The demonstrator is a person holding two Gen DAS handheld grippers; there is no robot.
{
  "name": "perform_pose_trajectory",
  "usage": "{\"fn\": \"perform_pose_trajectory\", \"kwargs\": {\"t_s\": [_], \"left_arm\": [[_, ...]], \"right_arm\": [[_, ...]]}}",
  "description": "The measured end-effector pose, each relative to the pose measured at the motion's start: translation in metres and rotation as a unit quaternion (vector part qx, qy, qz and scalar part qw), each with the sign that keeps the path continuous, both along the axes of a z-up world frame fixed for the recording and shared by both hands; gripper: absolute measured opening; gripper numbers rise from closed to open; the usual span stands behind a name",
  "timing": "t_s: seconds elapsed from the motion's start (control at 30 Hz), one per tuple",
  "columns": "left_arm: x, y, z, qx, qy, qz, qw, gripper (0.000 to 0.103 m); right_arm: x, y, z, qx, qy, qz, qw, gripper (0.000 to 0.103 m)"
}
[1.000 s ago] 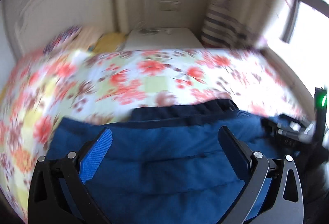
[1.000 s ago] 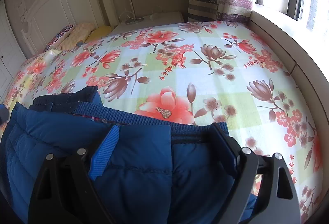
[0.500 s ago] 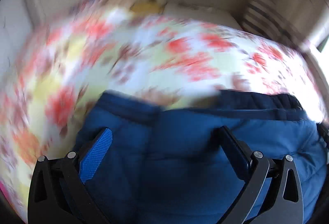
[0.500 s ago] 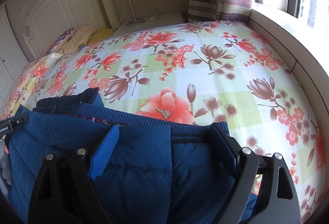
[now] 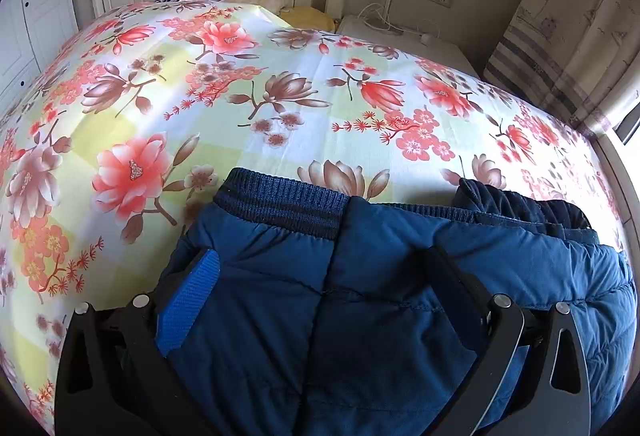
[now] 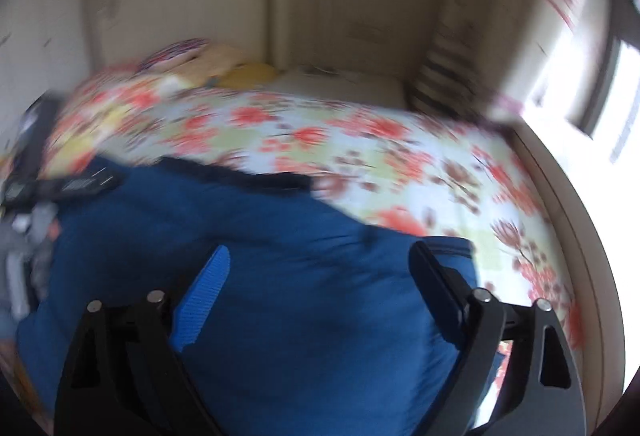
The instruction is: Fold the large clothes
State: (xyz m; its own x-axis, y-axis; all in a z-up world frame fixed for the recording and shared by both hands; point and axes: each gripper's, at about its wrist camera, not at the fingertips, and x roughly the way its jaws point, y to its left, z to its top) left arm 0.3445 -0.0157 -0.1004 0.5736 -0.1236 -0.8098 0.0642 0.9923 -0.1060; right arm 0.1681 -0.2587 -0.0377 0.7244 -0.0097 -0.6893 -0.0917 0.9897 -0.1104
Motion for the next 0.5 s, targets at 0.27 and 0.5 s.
{"fn": "perform_pose_trajectory", "kwargs": {"t_s": [0.27, 0.5], "left_arm": [[0.001, 0.004, -0.001, -0.019, 0.002, -0.002, 0.9998, 0.099], [0.001, 0.006, -0.001, -0.03, 0.001, -0.002, 0.9996, 0.099]], "right_arm": [[-0.019, -0.036, -0.027, 0.028, 0.028, -0.035, 0.999, 0.098], [-0.023, -0.069, -0.043, 0.07, 0.04, -0.064, 0.995, 0.101]]}}
